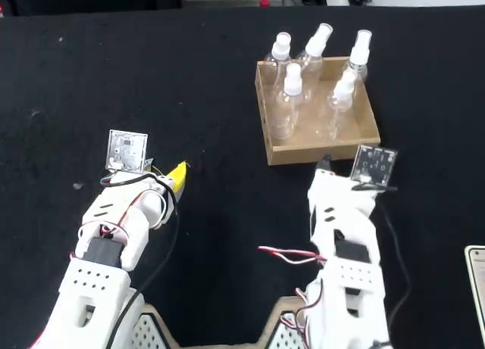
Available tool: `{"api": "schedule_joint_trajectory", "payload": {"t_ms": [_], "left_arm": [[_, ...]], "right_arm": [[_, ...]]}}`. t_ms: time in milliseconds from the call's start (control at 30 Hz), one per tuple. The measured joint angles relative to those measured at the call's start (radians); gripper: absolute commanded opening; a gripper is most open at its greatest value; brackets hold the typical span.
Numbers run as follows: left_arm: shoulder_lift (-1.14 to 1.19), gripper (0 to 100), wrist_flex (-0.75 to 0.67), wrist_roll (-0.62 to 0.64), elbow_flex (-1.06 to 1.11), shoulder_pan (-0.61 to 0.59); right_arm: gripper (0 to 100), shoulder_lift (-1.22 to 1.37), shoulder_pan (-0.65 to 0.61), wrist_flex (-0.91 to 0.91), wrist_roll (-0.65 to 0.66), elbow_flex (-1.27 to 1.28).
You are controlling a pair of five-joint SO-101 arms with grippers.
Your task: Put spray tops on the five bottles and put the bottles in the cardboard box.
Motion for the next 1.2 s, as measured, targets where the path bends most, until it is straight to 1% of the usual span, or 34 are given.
{"api": "schedule_joint_trajectory", "payload": {"t_ms": [100, 200, 267, 400, 467, 700, 867, 933, 967, 1033, 1133, 1167, 1200], "left_arm": [[0.000, 21, 0.000, 0.000, 0.000, 0.000], [0.000, 21, 0.000, 0.000, 0.000, 0.000], [0.000, 21, 0.000, 0.000, 0.000, 0.000], [0.000, 21, 0.000, 0.000, 0.005, 0.000], [0.000, 21, -0.012, 0.000, 0.025, 0.000], [0.000, 21, -0.143, 0.000, 0.107, 0.000], [0.000, 21, -0.160, 0.000, 0.112, 0.000], [0.000, 21, -0.157, 0.000, 0.112, 0.000], [0.000, 20, -0.141, 0.002, 0.112, 0.000], [0.000, 15, -0.100, 0.002, 0.110, 0.000], [0.000, 3, -0.061, 0.002, 0.104, 0.000], [0.000, 2, -0.060, 0.002, 0.104, 0.000], [0.000, 4, -0.060, 0.002, 0.104, 0.000]], "right_arm": [[37.7, -0.041, -0.003, 0.000, 0.000, 0.029], [37.3, -0.064, -0.044, 0.002, 0.000, 0.044], [32.4, -0.066, -0.060, 0.002, 0.000, 0.044], [16.6, -0.066, -0.064, 0.028, 0.000, 0.044], [13.2, -0.068, -0.064, 0.028, 0.000, 0.044], [12.7, -0.068, -0.064, 0.028, 0.000, 0.044], [12.6, -0.068, -0.064, 0.028, 0.000, 0.044], [10.4, -0.081, -0.064, 0.028, 0.000, 0.044], [7.6, -0.094, -0.064, 0.028, 0.000, 0.044], [0.9, -0.130, -0.064, 0.049, 0.000, 0.048], [3.1, -0.203, -0.055, 0.098, 0.000, 0.054], [3.1, -0.230, -0.055, 0.121, 0.000, 0.055], [3.1, -0.256, -0.055, 0.152, 0.000, 0.055]]}}
